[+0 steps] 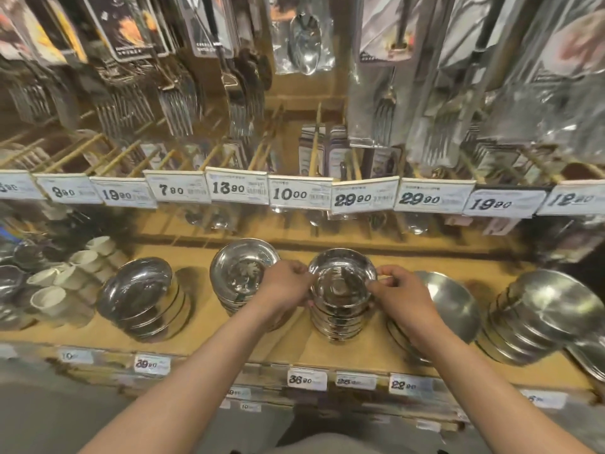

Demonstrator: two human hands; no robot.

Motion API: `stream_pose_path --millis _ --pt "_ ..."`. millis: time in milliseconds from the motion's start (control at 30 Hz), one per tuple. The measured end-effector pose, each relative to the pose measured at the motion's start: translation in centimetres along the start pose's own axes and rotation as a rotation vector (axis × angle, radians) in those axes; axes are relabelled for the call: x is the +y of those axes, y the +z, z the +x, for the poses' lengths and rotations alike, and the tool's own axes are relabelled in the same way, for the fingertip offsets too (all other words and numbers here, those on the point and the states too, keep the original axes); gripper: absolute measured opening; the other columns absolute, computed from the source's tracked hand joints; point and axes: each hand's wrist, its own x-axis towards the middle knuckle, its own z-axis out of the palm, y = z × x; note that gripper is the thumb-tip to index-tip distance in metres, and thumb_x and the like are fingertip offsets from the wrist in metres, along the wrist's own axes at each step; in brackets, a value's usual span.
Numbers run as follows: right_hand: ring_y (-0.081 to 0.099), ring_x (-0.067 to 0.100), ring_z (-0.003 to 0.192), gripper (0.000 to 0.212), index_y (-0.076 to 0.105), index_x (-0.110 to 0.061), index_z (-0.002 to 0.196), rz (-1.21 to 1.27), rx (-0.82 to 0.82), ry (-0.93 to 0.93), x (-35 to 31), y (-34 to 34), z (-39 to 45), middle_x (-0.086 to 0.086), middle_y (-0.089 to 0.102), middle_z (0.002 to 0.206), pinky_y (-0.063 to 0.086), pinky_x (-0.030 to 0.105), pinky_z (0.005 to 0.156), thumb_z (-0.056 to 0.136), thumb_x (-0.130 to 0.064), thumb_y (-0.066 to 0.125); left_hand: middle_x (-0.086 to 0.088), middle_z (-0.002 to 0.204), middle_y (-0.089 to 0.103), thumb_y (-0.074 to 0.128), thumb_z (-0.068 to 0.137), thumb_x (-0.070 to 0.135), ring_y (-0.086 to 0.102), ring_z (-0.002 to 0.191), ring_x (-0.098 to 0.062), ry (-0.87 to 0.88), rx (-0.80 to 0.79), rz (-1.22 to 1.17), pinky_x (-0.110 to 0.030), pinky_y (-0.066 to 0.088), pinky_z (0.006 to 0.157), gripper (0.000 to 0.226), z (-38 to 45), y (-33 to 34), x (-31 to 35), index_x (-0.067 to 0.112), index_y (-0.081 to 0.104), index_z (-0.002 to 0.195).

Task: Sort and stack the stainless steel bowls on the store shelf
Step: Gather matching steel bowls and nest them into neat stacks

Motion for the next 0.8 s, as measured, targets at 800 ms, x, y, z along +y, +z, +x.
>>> stream_pose_path --millis 800 --pt "0.072 0.013 0.077 0.027 0.067 -0.027 0.124 0.039 -0.088 0.107 0.0 0.2 -0.1 -0.014 0.069 0.098 0.063 0.039 0.081 0.101 -0.036 0.056 -0.008 0.085 0.069 0.046 0.104 0.034 0.065 0.076 -0.017 -0.063 -0.083 -0.188 -0.027 0.059 0.062 0.035 0.7 1.1 -0.9 0.007 0.069 0.103"
